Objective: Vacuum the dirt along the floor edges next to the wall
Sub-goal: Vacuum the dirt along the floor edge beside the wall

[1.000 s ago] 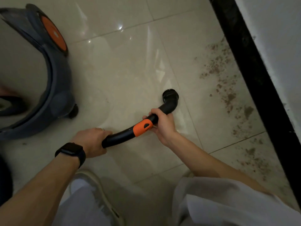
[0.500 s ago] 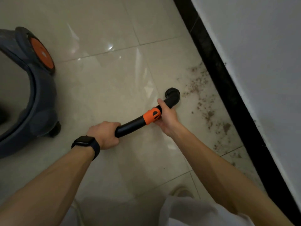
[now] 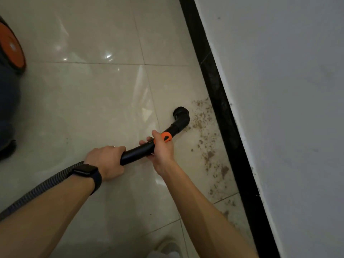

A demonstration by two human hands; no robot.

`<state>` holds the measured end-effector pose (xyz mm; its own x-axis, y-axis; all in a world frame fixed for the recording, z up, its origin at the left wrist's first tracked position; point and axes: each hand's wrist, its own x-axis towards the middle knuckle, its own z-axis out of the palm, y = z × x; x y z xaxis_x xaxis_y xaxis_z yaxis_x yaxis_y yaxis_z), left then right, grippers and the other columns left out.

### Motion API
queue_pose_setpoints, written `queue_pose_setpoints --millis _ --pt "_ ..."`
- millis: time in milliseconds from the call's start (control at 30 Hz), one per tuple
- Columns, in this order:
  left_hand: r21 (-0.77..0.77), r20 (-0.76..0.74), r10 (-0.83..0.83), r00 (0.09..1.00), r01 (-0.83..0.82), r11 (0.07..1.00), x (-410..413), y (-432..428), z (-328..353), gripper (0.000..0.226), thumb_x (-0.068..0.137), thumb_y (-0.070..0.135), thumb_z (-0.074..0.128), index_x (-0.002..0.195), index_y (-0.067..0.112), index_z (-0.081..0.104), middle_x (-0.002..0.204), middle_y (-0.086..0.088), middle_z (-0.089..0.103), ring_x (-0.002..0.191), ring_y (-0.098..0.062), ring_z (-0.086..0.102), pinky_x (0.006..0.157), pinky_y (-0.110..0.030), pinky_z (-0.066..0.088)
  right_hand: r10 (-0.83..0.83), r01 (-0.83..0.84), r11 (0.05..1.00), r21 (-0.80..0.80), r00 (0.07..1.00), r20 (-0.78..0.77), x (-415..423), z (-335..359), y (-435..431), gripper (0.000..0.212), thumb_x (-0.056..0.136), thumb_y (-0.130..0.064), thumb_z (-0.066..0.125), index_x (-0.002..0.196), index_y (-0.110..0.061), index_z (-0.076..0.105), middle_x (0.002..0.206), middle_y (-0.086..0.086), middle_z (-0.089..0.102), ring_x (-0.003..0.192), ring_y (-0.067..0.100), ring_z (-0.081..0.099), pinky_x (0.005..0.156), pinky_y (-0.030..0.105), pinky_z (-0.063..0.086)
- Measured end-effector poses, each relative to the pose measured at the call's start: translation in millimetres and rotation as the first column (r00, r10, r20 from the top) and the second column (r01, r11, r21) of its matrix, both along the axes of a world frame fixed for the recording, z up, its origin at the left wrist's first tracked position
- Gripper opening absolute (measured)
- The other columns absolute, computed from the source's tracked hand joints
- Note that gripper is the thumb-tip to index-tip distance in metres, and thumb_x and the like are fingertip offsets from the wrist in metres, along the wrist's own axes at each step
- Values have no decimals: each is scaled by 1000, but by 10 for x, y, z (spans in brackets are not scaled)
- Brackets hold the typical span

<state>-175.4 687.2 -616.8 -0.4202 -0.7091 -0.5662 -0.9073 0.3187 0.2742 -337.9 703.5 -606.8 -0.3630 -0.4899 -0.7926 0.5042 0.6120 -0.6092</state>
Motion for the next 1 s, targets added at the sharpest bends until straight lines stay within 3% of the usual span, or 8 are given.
queue_pose_setpoints --millis 300,433,567,733,833,1000 --pt "125 -86 52 995 -41 991 -54 -124 -3 17 82 28 59 97 32 53 90 4 61 79 -18 60 67 -29 51 -94 92 995 -23 988 -123 13 -58 -135 33 102 -27 62 127 -9 50 82 3 61 66 19 75 69 36 59" --pt "48 -216 82 973 -73 996 -150 -20 -44 27 85 30 62 104 30 43 92 6 52 78 -16 54 63 -31 45 -157 151 988 -45 973 -172 -118 -64 -227 34 102 -30 62 125 -7 52 83 3 61 64 20 75 78 46 65" --pt "-30 -299 30 954 -41 999 -235 64 -80 35 88 35 61 117 32 42 100 8 50 82 -13 52 63 -28 43 -231 222 973 -70 954 -192 -287 -24 -319 35 101 -26 64 127 -5 53 86 7 59 59 18 71 60 38 63" --pt "-49 -291 -8 957 -7 999 -371 -8 -107 36 89 30 61 120 30 43 101 5 49 82 -15 51 67 -32 49 -267 253 963 -91 944 -192 -434 -14 -368 31 100 -25 65 122 -5 55 89 8 57 57 17 68 58 36 61" --pt "-82 -268 -25 963 3 997 -461 -53 -101 38 89 27 61 122 28 42 103 3 49 82 -17 48 67 -31 47 -273 260 961 -92 945 -182 -525 -32 -412 18 101 -23 64 109 -8 57 84 7 56 54 16 64 57 36 61" --pt "-184 -272 -87 958 37 982 -583 -94 -103 52 93 20 56 139 26 33 122 -1 49 99 -21 53 74 -29 40 -280 266 959 -98 940 -196 -646 -63 -500 12 101 -20 63 101 -10 58 80 5 55 51 14 60 54 32 58"
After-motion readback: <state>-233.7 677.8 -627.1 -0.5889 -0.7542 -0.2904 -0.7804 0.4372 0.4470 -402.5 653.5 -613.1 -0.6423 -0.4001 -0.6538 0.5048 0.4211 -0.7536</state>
